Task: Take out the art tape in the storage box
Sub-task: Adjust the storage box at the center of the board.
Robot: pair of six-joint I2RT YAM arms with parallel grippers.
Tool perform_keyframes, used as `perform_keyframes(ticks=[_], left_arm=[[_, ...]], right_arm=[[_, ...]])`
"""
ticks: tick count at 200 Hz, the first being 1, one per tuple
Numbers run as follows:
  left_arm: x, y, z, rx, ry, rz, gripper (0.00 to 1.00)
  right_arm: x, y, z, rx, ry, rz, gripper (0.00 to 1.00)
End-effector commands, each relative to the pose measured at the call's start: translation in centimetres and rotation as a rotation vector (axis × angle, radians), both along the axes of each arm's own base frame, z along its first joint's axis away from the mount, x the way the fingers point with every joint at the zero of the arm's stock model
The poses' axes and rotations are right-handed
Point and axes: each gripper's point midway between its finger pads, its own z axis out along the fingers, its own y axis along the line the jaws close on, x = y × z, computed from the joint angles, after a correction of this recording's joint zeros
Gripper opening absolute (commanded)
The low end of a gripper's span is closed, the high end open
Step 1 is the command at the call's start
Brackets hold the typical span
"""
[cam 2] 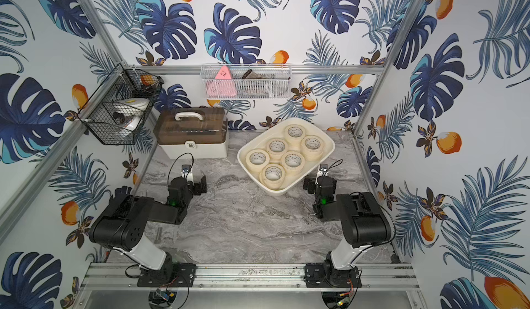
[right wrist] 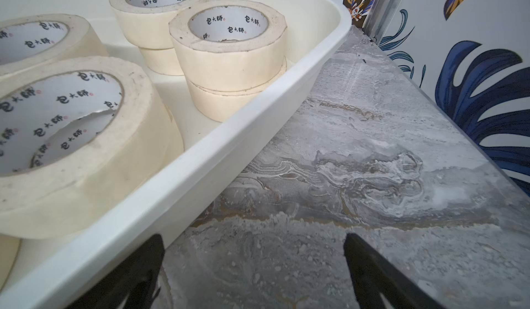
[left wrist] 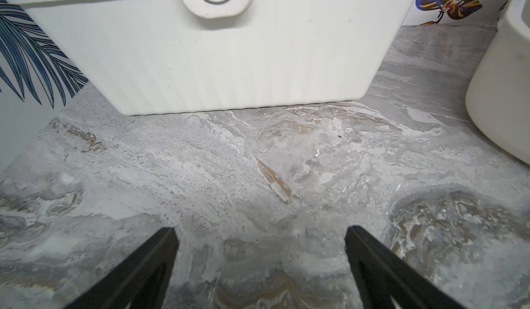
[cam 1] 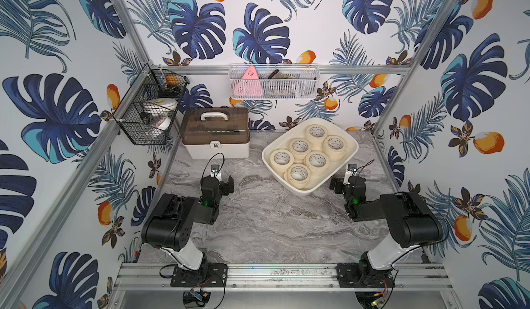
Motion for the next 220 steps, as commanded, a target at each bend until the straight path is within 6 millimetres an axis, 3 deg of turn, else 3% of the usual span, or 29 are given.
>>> perform_keyframes(ticks=[1,52,74,111,153,170,188,208,220], left_arm=[[0.2,0.0,0.4,0.003,-0.014,-0.001,0.99],[0.1,0.1,0.6,0.008,-0.024,-0.001,0.99],[-0.3,-1.0,0.9,0.032,-0.050,-0.042,0.99],[-1.0,-0.2,2.9,0.065,-0.083,0.043,0.99],[-1.1,-1.0,4.4,0.110,-0.085,0.043,0.99],[-1.1,-2.4,5.6,0.144,-0.079,0.000,0.99],[-1.1,-4.1,7.9,0.140,-0.108,-0.016,0.99],[-1.1,-5.5,11.0,0.012,-0.141,-0.040,0.99],[-1.2,-5.0,12.1,-0.112,-0.118,0.039,0.99]], right_arm=[[0.4,0.7,0.7,0.010,-0.027,0.037,1.00],[0.4,0.8,0.6,0.012,-0.024,0.042,1.00],[0.4,0.8,0.7,0.014,-0.027,0.042,1.00],[0.3,-0.7,1.6,0.019,-0.043,-0.052,1.00],[0.5,-0.4,3.1,0.006,-0.024,-0.034,1.00],[0.3,0.1,5.0,0.008,-0.033,-0.005,1.00],[0.4,-1.6,7.1,0.085,-0.020,-0.146,1.00],[0.1,-2.3,8.8,0.185,0.094,-0.272,1.00],[-0.7,-2.6,8.9,0.261,0.178,-0.359,1.00]])
